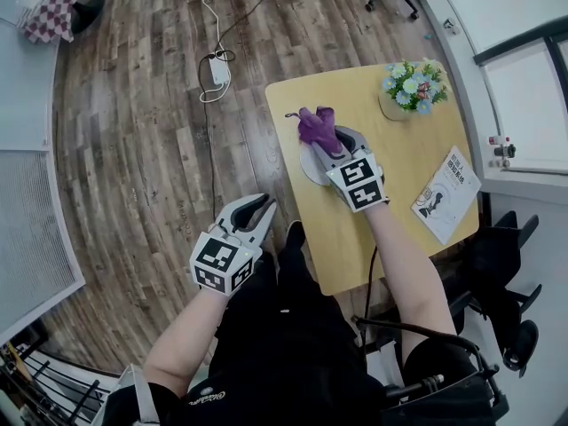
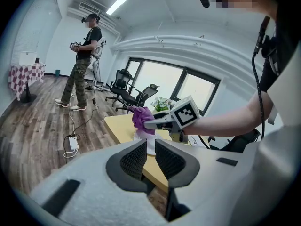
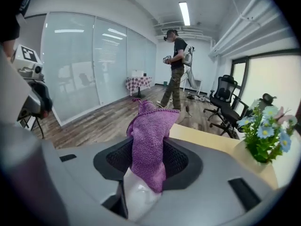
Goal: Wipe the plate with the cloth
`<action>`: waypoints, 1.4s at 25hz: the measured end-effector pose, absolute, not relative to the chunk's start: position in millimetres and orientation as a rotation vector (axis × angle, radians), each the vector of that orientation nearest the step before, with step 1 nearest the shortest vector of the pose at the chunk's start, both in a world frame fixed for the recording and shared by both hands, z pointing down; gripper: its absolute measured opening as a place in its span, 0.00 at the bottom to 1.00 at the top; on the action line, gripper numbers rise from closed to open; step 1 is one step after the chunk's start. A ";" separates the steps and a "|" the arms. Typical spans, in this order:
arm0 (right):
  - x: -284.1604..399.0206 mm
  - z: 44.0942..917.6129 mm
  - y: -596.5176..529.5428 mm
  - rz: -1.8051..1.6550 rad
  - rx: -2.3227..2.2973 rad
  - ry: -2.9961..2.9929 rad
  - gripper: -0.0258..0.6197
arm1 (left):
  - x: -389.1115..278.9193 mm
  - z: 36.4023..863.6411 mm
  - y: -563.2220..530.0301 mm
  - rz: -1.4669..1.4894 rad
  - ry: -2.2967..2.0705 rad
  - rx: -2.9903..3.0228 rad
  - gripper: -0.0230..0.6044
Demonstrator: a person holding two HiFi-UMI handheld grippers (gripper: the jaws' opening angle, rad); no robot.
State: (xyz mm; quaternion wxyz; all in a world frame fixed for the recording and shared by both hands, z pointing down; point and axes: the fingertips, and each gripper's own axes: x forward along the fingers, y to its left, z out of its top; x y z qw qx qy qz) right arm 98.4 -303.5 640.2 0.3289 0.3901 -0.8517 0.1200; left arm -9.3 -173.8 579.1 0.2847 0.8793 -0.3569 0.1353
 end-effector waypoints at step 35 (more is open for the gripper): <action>134.7 650.9 -288.2 0.325 1.066 -2.168 0.30 | -4.5 582.5 -181.5 0.368 -0.938 2.353 0.13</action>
